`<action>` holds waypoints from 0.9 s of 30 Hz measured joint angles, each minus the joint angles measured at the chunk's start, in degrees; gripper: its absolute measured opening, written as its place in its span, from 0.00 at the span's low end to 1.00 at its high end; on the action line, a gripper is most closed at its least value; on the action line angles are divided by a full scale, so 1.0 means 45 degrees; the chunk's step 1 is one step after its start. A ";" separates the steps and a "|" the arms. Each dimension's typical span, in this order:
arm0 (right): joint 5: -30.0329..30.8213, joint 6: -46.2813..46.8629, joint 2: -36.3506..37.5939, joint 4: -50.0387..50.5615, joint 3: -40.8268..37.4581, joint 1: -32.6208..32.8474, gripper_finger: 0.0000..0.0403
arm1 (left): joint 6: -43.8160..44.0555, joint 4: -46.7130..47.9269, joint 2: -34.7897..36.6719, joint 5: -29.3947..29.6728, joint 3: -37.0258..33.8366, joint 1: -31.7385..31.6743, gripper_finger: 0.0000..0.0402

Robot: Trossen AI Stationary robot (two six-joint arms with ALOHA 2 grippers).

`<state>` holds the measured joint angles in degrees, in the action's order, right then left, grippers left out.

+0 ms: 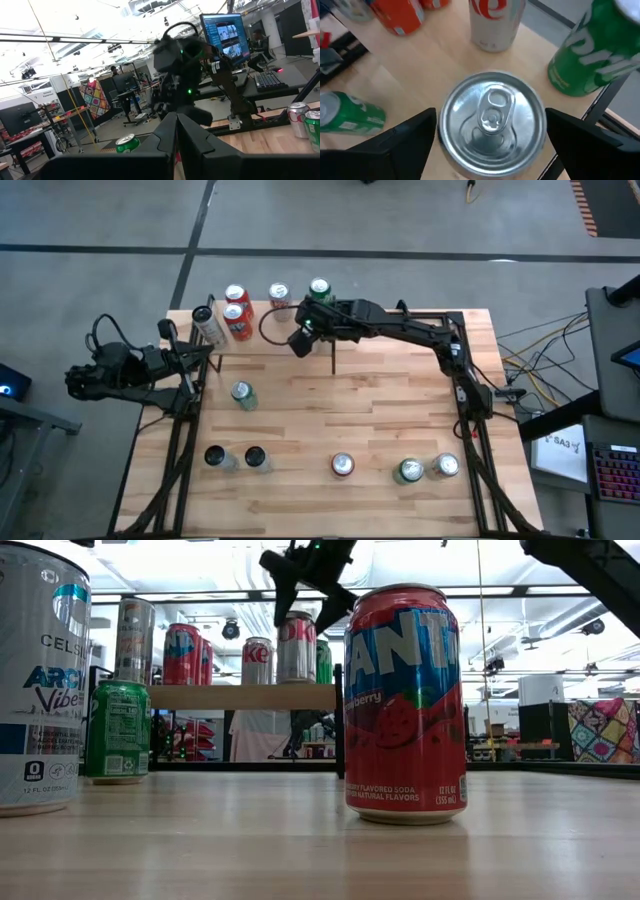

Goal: Place canned beverage on shelf
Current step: Put the top silver soda can aligned with the other silver soda can on the shelf

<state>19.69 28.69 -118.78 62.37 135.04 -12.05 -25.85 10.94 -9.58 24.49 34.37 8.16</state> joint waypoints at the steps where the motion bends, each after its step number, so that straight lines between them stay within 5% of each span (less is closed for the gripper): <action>1: -0.0001 -0.0030 0.0079 -0.0020 -0.0002 0.0002 0.88 | 0.0000 -0.0001 0.0000 0.0000 0.0000 0.0000 0.00; 15: 0.0620 -0.0526 0.1144 0.0014 -0.0024 0.0376 0.86 | 0.0345 -0.0006 -0.0005 0.0000 0.0000 0.0000 0.00; 27: 0.0525 -0.3200 0.1766 0.1417 -0.0051 0.0631 0.64 | 0.0534 0.0126 -0.0005 0.0000 0.0000 0.0000 0.00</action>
<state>22.05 14.29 -110.84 68.75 134.81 -9.21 -23.44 11.51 -9.61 24.49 34.37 8.16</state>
